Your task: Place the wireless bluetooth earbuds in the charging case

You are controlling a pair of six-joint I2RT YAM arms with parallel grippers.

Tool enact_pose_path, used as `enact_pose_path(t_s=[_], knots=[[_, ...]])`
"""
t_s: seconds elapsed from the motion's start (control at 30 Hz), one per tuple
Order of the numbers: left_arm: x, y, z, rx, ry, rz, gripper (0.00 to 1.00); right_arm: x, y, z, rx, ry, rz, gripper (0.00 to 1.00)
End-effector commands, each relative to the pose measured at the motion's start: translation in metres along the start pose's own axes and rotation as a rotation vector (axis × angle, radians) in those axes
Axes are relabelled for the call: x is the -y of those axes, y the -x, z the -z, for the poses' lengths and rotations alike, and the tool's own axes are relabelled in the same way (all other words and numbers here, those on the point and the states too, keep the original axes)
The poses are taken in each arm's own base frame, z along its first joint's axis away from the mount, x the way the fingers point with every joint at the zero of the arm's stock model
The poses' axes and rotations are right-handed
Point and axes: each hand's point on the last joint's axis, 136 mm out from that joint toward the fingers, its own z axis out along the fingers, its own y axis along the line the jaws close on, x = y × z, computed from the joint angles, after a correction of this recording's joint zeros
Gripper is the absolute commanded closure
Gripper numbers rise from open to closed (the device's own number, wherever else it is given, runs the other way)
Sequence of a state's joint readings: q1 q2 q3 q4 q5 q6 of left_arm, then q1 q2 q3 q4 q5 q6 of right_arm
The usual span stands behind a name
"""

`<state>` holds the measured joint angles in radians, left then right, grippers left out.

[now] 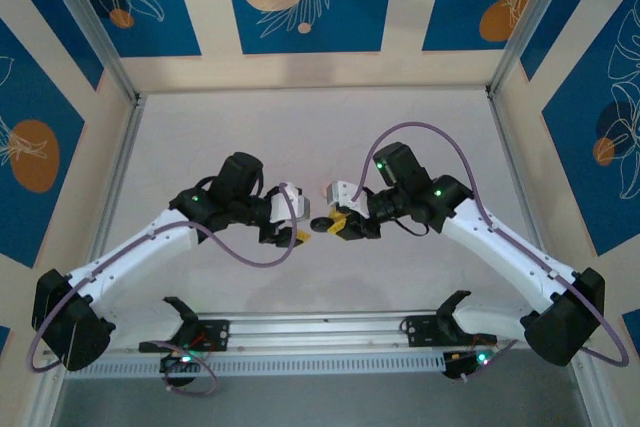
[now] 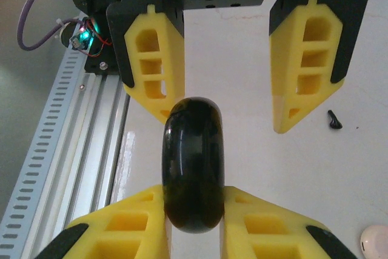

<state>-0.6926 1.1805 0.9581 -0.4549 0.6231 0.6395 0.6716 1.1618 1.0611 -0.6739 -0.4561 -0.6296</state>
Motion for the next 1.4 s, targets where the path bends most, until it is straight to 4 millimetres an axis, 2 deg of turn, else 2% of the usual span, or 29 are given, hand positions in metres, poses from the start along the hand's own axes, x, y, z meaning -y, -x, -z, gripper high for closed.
enact_pose_path(t_s=[0.0, 0.33, 0.63, 0.77, 1.0, 1.03, 1.13, 1.2, 1.37], knots=[[0.003, 0.008, 0.0, 0.007, -0.023, -0.035, 0.44, -0.004, 0.014, 0.003, 0.036, 0.028, 0.039, 0.78], [0.008, 0.027, 0.001, 0.082, -0.054, -0.035, 0.48, 0.001, 0.012, -0.004, 0.021, 0.03, 0.024, 0.79], [0.01, 0.032, -0.002, 0.096, -0.08, -0.019, 0.52, 0.01, 0.01, -0.009, 0.003, 0.008, 0.001, 0.79], [0.011, 0.032, -0.002, 0.097, -0.084, -0.011, 0.59, 0.01, 0.011, -0.01, 0.009, 0.01, 0.003, 0.79], [0.011, 0.028, -0.003, 0.079, -0.082, 0.003, 0.77, 0.009, 0.012, -0.011, 0.008, 0.009, 0.003, 0.79], [0.011, 0.028, -0.003, 0.079, -0.082, 0.002, 0.79, 0.01, 0.011, -0.01, 0.007, 0.006, 0.0, 0.77], [0.011, 0.029, -0.002, 0.085, -0.076, -0.001, 0.8, 0.014, 0.011, -0.009, 0.014, -0.024, -0.014, 0.63], [0.011, 0.029, -0.002, 0.091, -0.077, -0.001, 0.81, 0.02, 0.011, -0.006, 0.031, -0.054, -0.026, 0.58], [0.013, 0.03, -0.001, 0.11, -0.076, -0.001, 0.82, 0.036, 0.011, 0.011, 0.102, -0.14, -0.068, 0.55]])
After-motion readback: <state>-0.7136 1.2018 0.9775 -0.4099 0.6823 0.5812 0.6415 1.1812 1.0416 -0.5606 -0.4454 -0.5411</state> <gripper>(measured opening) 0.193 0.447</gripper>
